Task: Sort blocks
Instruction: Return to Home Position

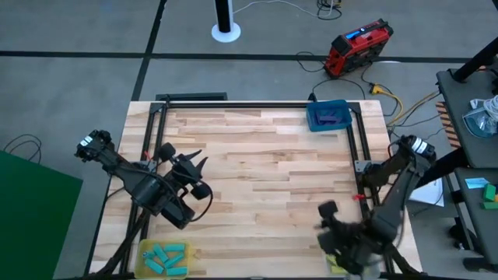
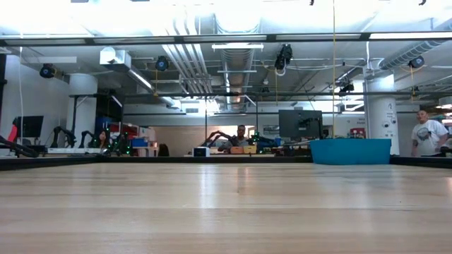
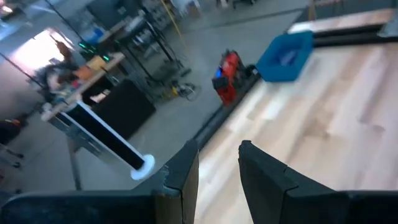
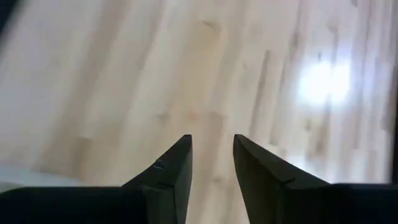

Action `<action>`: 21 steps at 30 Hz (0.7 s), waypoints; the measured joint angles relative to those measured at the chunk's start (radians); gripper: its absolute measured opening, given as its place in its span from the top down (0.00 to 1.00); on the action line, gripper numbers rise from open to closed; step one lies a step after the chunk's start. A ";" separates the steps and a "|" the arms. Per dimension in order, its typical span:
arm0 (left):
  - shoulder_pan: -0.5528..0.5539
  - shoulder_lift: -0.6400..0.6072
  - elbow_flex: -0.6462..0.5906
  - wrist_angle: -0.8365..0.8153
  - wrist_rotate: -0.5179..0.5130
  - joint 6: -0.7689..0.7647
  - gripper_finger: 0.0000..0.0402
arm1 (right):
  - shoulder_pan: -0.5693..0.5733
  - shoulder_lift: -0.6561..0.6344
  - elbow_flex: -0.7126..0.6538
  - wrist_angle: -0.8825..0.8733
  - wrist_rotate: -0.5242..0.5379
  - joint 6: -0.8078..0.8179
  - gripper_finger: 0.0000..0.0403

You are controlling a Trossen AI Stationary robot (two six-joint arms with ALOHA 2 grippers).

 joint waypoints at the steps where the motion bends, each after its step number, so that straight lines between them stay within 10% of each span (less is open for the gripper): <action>1: 0.004 -0.001 0.000 0.000 -0.020 0.008 0.77 | -0.025 0.000 -0.007 -0.009 0.018 -0.022 0.72; 21: 0.000 -0.003 -0.049 0.012 -0.095 -0.094 0.77 | -0.436 -0.004 -0.086 0.175 0.017 -0.570 0.89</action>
